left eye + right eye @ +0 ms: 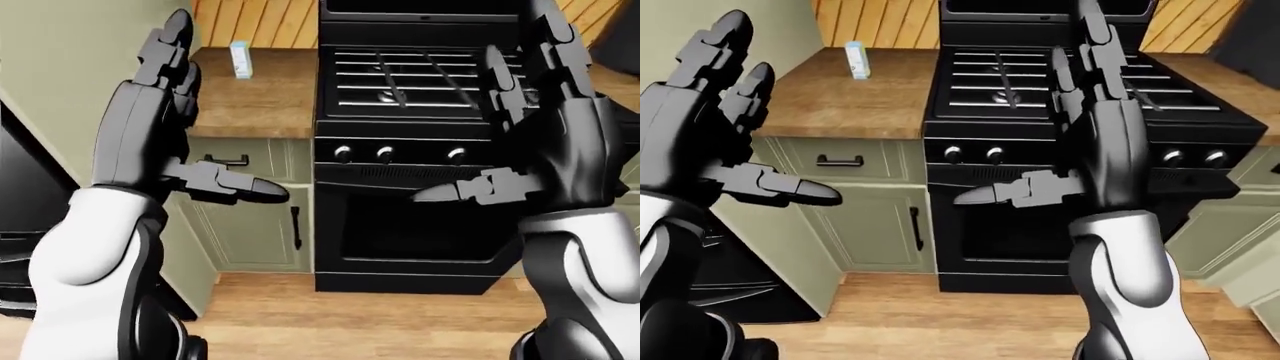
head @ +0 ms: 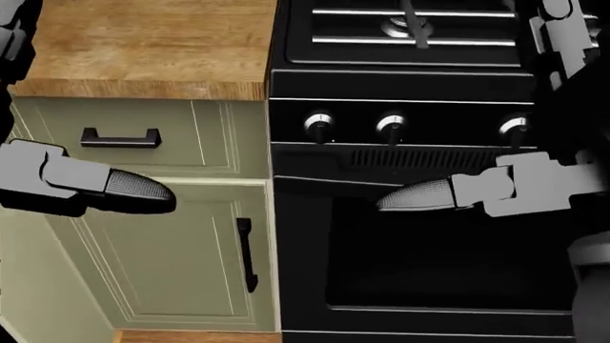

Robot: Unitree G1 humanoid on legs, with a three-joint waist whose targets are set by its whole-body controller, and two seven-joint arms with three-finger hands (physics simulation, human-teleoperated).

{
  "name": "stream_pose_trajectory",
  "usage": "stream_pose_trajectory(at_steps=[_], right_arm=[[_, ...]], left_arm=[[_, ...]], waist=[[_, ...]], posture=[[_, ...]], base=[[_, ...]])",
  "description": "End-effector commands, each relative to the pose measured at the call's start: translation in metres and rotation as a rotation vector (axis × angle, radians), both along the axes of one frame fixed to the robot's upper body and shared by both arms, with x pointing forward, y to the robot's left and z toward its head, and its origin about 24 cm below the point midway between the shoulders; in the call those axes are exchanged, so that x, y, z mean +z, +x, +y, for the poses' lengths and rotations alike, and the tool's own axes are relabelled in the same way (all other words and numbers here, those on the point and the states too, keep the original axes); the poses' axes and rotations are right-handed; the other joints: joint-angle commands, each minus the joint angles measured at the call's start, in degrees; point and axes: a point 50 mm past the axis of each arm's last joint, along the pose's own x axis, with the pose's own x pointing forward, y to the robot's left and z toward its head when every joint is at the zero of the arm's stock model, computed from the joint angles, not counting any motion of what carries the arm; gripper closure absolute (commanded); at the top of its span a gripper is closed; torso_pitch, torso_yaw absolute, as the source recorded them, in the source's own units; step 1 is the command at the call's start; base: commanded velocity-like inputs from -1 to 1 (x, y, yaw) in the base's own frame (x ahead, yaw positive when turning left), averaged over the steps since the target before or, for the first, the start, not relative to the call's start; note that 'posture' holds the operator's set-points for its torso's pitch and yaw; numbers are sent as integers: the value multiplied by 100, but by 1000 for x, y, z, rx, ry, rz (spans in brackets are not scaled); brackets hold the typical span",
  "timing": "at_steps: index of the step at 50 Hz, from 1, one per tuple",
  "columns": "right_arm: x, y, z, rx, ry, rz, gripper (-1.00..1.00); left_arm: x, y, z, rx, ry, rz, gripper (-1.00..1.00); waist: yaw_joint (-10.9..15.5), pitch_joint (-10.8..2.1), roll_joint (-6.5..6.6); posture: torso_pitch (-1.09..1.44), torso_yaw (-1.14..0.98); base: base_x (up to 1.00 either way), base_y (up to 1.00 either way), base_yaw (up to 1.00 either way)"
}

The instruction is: Move the drinks to the dining counter.

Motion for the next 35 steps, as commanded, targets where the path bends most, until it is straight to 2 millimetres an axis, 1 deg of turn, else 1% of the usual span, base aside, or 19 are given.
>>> stream_pose_trajectory(at_steps=[1, 2, 3, 4, 6, 9, 11, 13, 15, 17, 18, 19, 20, 21, 22, 26, 28, 30, 35], right_arm=[[4, -3, -2, -15, 0, -39, -100], [4, -3, -2, -15, -1, -40, -100], [4, -3, -1, -12, -2, -44, -100], [4, -4, -2, -12, -1, -47, -100], [5, -4, -2, -10, 0, -50, -100], [5, -4, -2, -10, 0, -49, -100], [4, -3, -2, -14, -3, -48, -100], [5, -3, -1, -16, -4, -47, -100], [5, -3, -2, -15, 0, -47, -100], [5, -4, -2, -16, 1, -47, -100], [4, -3, -2, -16, 1, -47, -100], [4, -3, -3, -15, 3, -47, -100], [4, -3, -3, -15, 4, -48, -100], [4, -3, -3, -15, 4, -47, -100], [4, -2, -3, -14, 5, -47, -100], [5, -3, -3, -15, 6, -48, -100], [5, -3, -3, -16, 8, -48, -100], [4, -3, -3, -15, 11, -49, -100], [3, -2, -3, -22, 6, -41, -100]], left_arm=[[6, -4, -2, -10, 9, -48, -100], [6, -4, -2, -11, 8, -47, -100], [6, -5, -2, -11, 8, -47, -100], [6, -5, -2, -12, 8, -47, -100], [7, -5, -2, -12, 8, -49, -100], [7, -5, -2, -11, 8, -50, -100], [7, -5, -2, -10, 8, -50, -100], [7, -5, -2, -11, 8, -49, -100], [6, -5, -2, -11, 8, -48, -100], [6, -4, -2, -11, 7, -48, -100], [6, -4, -2, -11, 8, -47, -100], [6, -4, -3, -12, 9, -47, -100], [6, -4, -3, -12, 9, -47, -100], [6, -4, -3, -12, 8, -47, -100], [6, -4, -3, -12, 9, -47, -100], [8, -5, -3, -12, 9, -50, -100], [8, -5, -2, -12, 9, -49, -100], [7, -5, -2, -12, 9, -50, -100], [7, -6, -2, -11, 9, -50, -100]], waist=[[-22, -170, -183], [-76, -41, 82], [-29, 9, -81], [-84, 0, -87], [-55, -3, -46], [-99, 99, 51], [-101, -17, 227], [-80, -116, 230], [-75, -175, 309], [-83, -189, 470], [-91, -217, 600], [-117, -319, 599], [-49, -245, 580], [-56, -168, 668], [-52, -147, 676], [-80, -191, 543], [-109, -172, 531], [-117, -60, 491], [-118, -43, 418]], posture=[[0, 0], [0, 0], [0, 0], [0, 0], [0, 0], [0, 0], [0, 0], [0, 0], [0, 0], [0, 0], [0, 0], [0, 0], [0, 0], [0, 0], [0, 0], [0, 0], [0, 0], [0, 0], [0, 0]], base=[[32, 0, 0], [25, 2, 0], [8, 2, 0], [2, 2, 0], [0, 3, 0], [0, 3, 0], [0, 23, 0], [0, 33, 0], [0, 34, 0], [0, 34, 0], [0, 34, 0], [0, 34, 0], [0, 34, 0], [0, 33, 0], [0, 34, 0], [0, 22, 0], [0, 9, 0], [0, 0, 0], [0, 0, 0]])
